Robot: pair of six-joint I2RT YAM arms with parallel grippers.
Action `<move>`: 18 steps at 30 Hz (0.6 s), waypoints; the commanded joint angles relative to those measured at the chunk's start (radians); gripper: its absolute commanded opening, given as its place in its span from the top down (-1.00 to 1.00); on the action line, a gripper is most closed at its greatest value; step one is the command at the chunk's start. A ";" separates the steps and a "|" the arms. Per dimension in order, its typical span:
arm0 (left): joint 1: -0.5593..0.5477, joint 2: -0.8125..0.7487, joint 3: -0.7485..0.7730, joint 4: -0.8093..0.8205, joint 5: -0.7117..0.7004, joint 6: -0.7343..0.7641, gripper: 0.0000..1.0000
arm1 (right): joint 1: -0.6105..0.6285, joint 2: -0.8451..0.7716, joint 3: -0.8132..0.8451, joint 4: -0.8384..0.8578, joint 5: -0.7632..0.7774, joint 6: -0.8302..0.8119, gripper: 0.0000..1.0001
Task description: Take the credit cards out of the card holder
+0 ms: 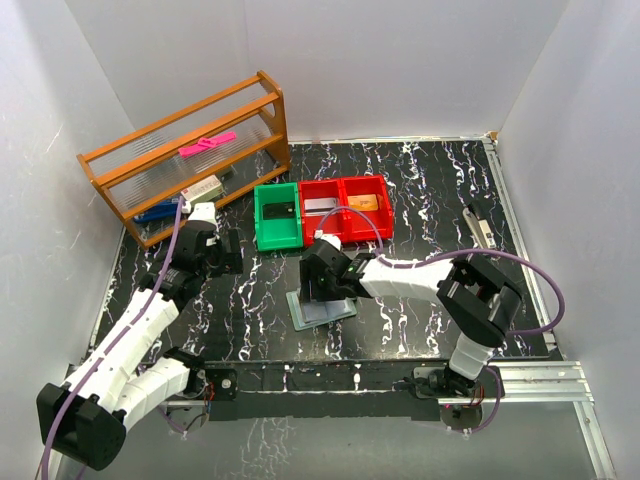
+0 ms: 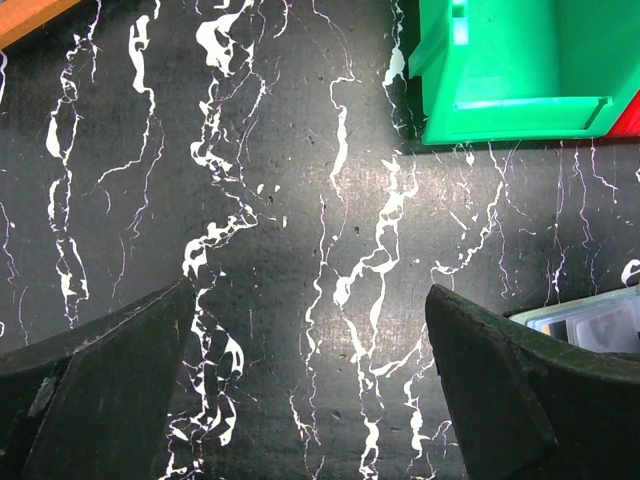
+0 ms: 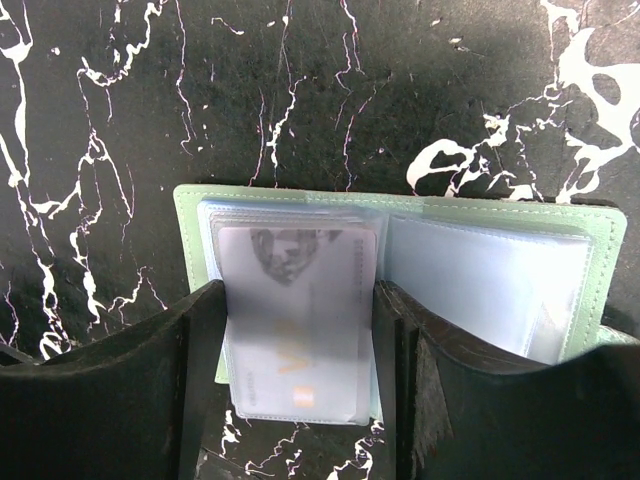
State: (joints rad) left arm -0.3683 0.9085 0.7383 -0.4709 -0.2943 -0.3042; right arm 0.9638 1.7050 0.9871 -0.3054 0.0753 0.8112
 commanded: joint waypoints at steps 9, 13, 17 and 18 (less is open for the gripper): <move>0.003 0.003 0.001 0.008 0.017 0.016 -0.97 | 0.010 0.030 0.040 -0.079 0.046 -0.023 -0.14; 0.003 0.004 0.002 0.008 0.017 0.016 -0.97 | 0.021 0.065 0.055 -0.100 0.066 -0.029 -0.04; 0.003 0.002 0.001 0.008 0.019 0.016 -0.97 | 0.021 0.062 0.040 -0.054 0.021 -0.021 -0.02; 0.003 0.001 0.001 0.008 0.025 0.015 -0.97 | 0.021 0.056 0.035 -0.038 0.010 -0.017 -0.04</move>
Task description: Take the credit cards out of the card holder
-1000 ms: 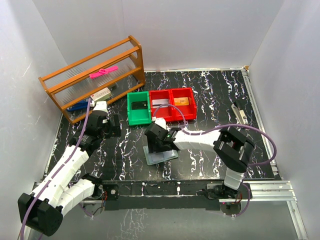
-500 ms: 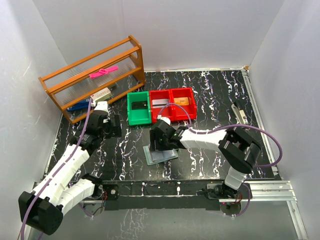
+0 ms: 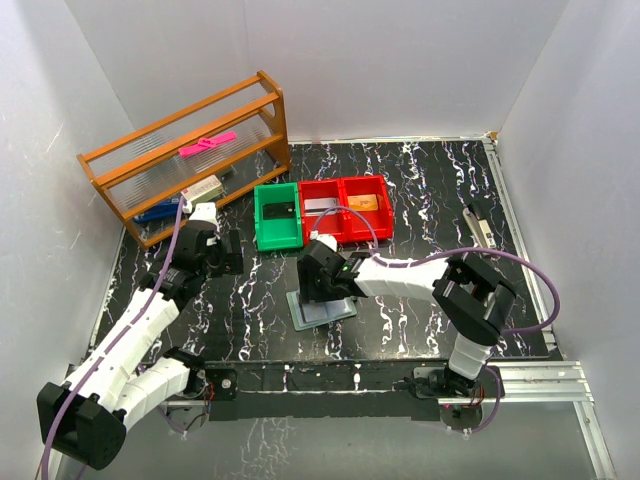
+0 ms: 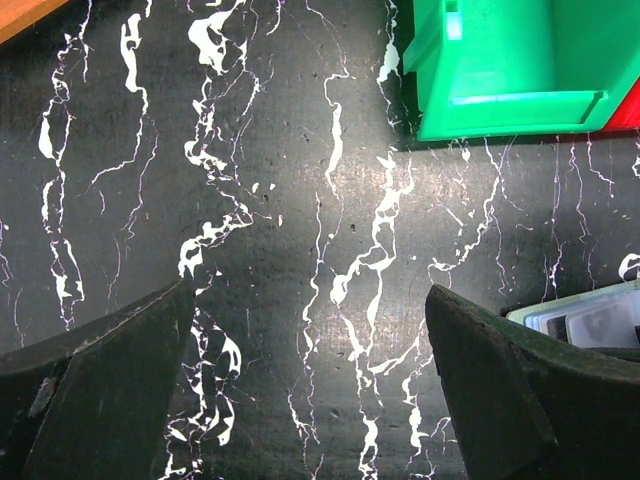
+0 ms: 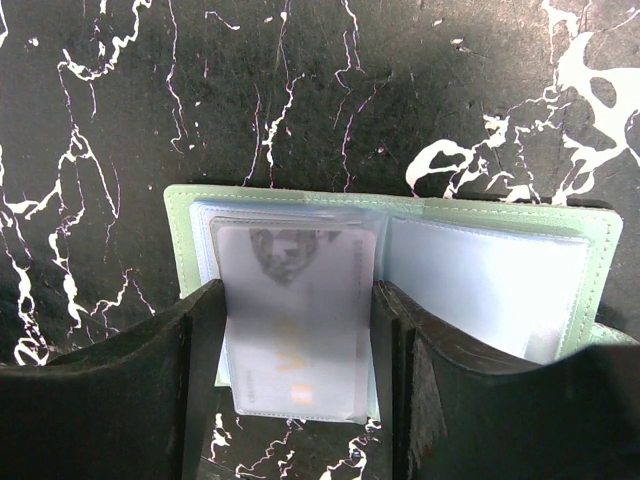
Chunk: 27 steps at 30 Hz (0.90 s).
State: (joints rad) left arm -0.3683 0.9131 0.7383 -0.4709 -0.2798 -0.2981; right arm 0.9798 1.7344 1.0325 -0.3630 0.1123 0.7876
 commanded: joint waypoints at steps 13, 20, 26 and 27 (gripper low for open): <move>-0.004 -0.051 -0.187 0.375 0.728 -0.477 -0.76 | -0.071 -0.049 -0.138 0.188 -0.187 0.090 -0.05; -0.141 0.053 -0.244 0.457 0.729 -0.518 -0.68 | -0.086 -0.051 -0.171 0.231 -0.219 0.123 -0.05; -0.246 0.088 -0.293 0.509 0.638 -0.561 -0.58 | -0.096 -0.057 -0.188 0.240 -0.225 0.127 -0.06; -0.249 0.091 -0.305 0.511 0.623 -0.575 -0.52 | -0.097 -0.057 -0.191 0.242 -0.226 0.129 -0.06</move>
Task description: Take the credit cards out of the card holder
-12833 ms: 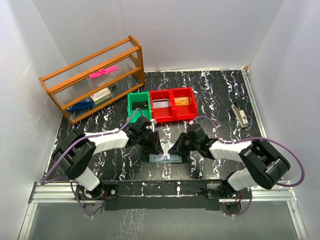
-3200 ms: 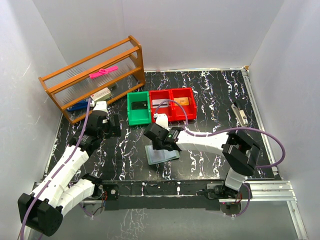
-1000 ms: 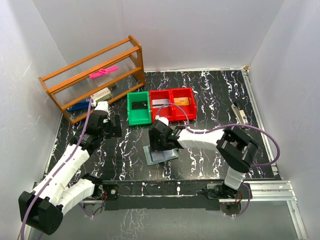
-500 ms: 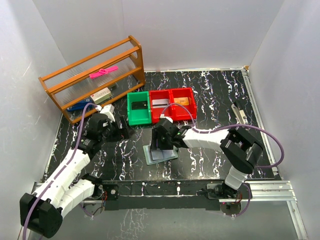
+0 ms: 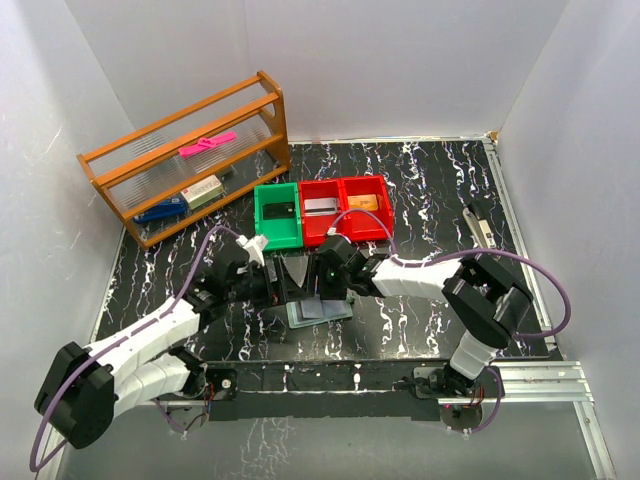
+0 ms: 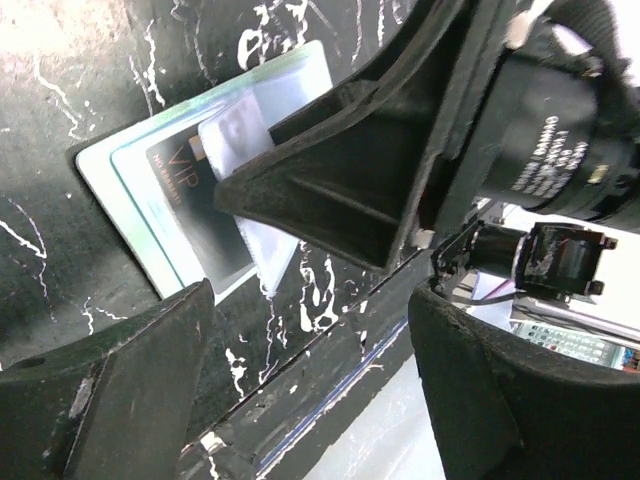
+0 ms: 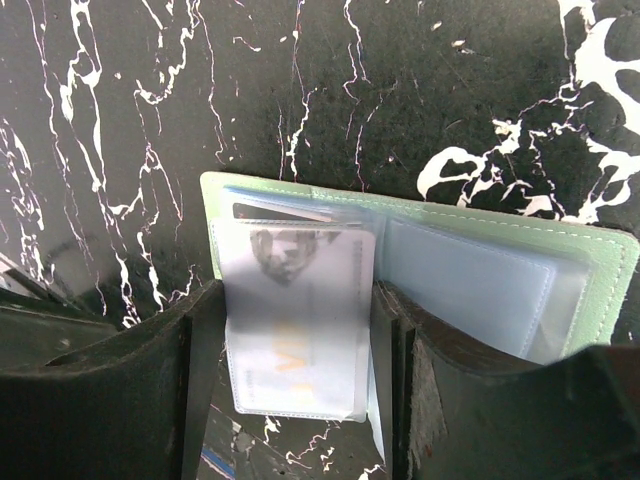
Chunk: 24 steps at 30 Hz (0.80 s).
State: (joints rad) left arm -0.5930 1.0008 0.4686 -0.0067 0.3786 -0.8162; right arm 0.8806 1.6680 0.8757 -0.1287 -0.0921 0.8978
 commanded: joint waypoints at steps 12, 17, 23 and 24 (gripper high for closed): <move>-0.058 0.048 -0.145 0.213 -0.040 -0.171 -0.08 | -0.004 0.026 -0.035 0.034 -0.052 0.031 -0.06; -0.066 0.114 -0.141 0.290 -0.004 -0.170 0.10 | -0.005 0.029 -0.037 0.040 -0.062 0.034 -0.06; -0.074 0.181 -0.134 0.322 0.002 -0.163 0.33 | -0.008 0.029 -0.040 0.050 -0.077 0.035 -0.06; -0.076 0.187 -0.132 0.329 0.003 -0.163 0.38 | -0.008 0.029 -0.042 0.052 -0.078 0.038 -0.06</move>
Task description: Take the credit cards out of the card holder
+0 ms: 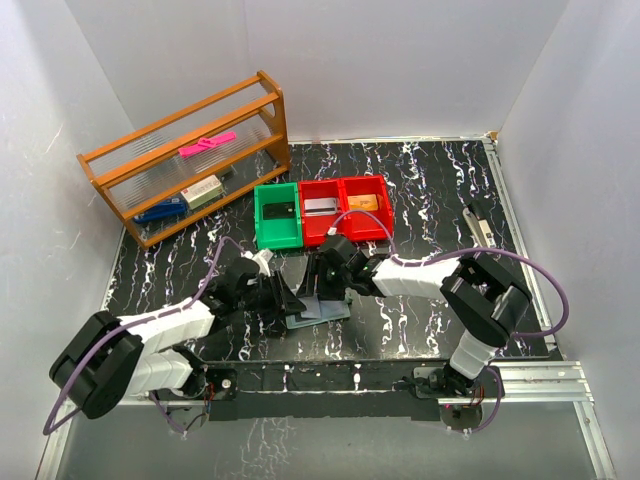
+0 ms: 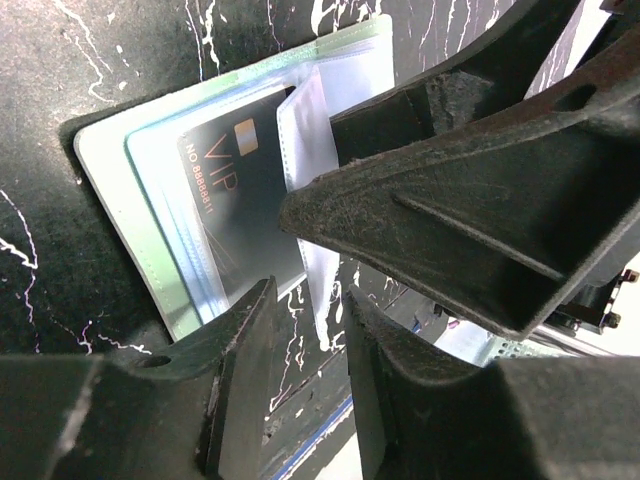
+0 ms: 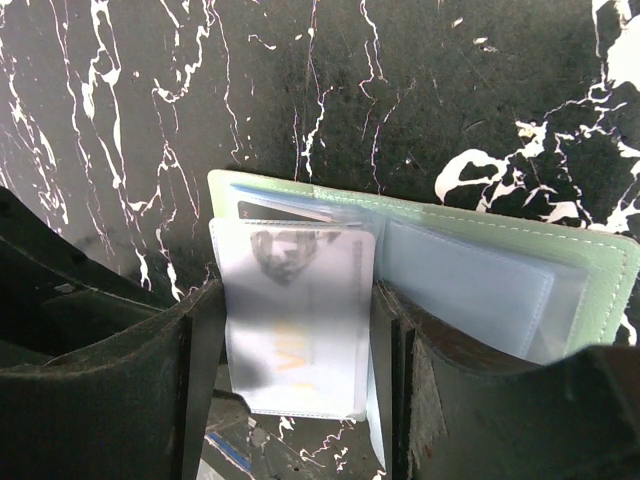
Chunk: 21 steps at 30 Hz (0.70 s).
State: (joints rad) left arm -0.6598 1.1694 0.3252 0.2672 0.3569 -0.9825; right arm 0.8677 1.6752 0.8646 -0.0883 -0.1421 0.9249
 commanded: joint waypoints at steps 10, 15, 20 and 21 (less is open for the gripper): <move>-0.014 0.037 0.052 0.053 0.020 0.014 0.72 | -0.002 -0.011 -0.023 0.019 -0.046 0.016 -0.11; -0.014 0.054 0.073 0.043 0.029 0.019 0.60 | -0.010 -0.050 -0.014 -0.007 -0.026 0.017 -0.33; -0.014 0.070 0.099 0.034 0.047 0.032 0.23 | -0.023 -0.111 -0.013 -0.035 0.011 0.014 -0.55; -0.014 0.082 0.106 0.034 0.052 0.035 0.17 | -0.026 -0.125 -0.013 -0.046 0.024 0.015 -0.57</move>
State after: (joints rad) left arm -0.6701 1.2282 0.3737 0.2848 0.3801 -0.9668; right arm 0.8471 1.6241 0.8539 -0.1093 -0.1486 0.9421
